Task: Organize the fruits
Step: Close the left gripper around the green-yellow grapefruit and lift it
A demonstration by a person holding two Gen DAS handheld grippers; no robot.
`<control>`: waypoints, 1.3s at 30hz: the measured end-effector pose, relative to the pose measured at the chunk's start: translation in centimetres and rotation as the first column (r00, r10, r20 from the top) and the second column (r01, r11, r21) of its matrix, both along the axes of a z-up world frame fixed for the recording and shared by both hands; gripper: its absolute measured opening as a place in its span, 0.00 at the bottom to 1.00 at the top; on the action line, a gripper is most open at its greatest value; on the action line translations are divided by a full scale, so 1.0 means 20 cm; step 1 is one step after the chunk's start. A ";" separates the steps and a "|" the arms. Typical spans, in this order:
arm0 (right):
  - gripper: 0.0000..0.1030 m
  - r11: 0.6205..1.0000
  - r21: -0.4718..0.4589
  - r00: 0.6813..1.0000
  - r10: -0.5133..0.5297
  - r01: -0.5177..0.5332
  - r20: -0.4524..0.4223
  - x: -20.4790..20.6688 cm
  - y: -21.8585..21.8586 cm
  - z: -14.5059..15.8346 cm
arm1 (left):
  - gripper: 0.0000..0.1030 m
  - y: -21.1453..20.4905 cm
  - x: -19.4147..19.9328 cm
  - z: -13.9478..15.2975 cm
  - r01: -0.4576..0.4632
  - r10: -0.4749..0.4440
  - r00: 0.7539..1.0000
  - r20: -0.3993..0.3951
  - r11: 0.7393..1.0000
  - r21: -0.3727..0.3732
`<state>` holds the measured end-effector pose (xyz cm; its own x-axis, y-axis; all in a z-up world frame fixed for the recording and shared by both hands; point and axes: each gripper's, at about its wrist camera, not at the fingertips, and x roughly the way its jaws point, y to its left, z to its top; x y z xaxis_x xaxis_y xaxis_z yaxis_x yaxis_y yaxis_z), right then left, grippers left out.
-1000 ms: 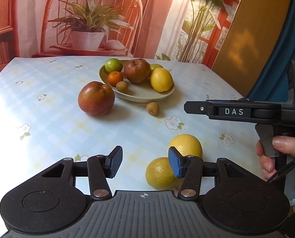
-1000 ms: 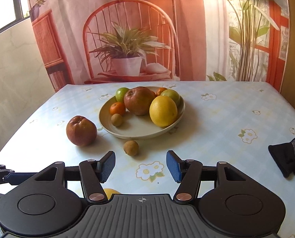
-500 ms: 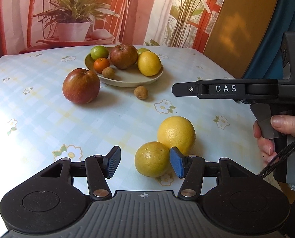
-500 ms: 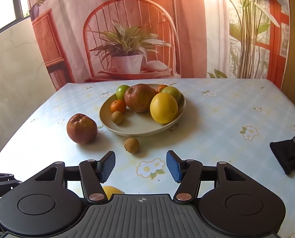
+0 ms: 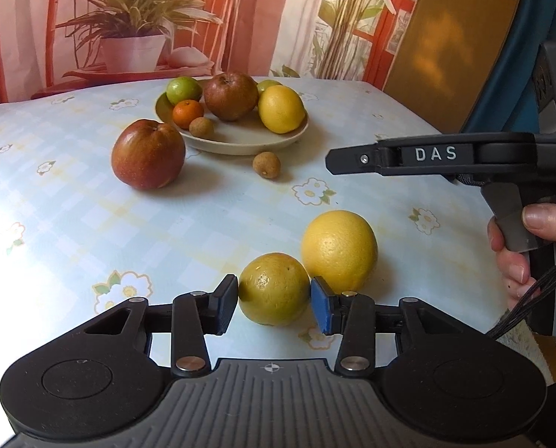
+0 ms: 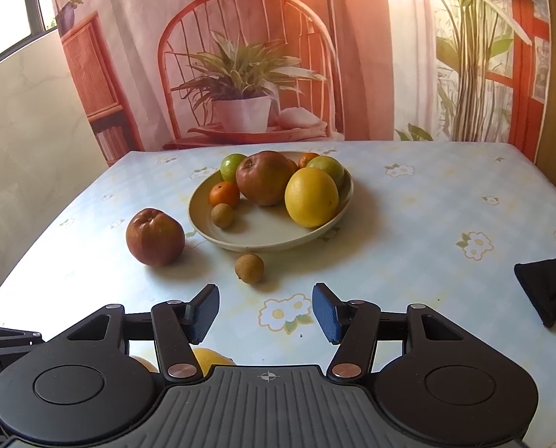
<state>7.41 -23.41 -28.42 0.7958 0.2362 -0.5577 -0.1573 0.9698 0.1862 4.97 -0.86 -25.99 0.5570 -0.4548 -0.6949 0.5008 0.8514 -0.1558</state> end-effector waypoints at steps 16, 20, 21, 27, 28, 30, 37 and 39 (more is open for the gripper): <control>0.30 0.985 -0.062 0.979 0.153 -0.162 -0.134 0.41 0.09 -0.07 | 0.17 0.18 0.15 0.09 -0.174 0.174 0.985 0.007 0.984 -0.044; 0.30 0.984 -0.058 0.978 0.157 -0.167 -0.140 0.42 0.10 -0.08 | 0.30 0.20 0.13 0.08 -0.163 0.163 0.987 -0.006 0.985 -0.054; 0.30 0.985 -0.057 0.977 0.156 -0.166 -0.143 0.43 0.10 -0.08 | 0.41 0.19 0.13 0.07 -0.156 0.156 0.988 -0.015 0.986 -0.051; 0.30 0.984 -0.058 0.976 0.157 -0.167 -0.150 0.44 0.10 -0.09 | 0.50 0.16 0.11 0.05 -0.108 0.107 0.994 -0.028 0.993 -0.048; 0.30 0.984 -0.061 0.976 0.159 -0.169 -0.150 0.44 0.10 -0.09 | 0.50 0.15 0.11 0.04 -0.094 0.092 0.995 -0.031 0.995 -0.046; 0.30 0.983 -0.066 0.976 0.159 -0.170 -0.149 0.44 0.10 -0.09 | 0.51 0.12 0.10 0.03 -0.065 0.064 0.997 -0.033 0.997 -0.036; 0.30 0.983 -0.066 0.976 0.162 -0.173 -0.146 0.44 0.10 -0.09 | 0.49 0.05 0.07 -0.03 -0.001 0.002 0.998 -0.062 1.000 0.015; 0.30 0.982 -0.065 0.975 0.165 -0.176 -0.146 0.44 0.10 -0.09 | 0.47 0.05 0.07 -0.04 -0.009 0.010 0.998 -0.065 1.000 0.023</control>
<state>16.30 -21.34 -30.32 0.6606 0.3137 -0.6821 -0.2995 0.9432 0.1438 6.41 0.19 -26.83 0.5143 -0.4335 -0.7400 0.4821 0.8598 -0.1686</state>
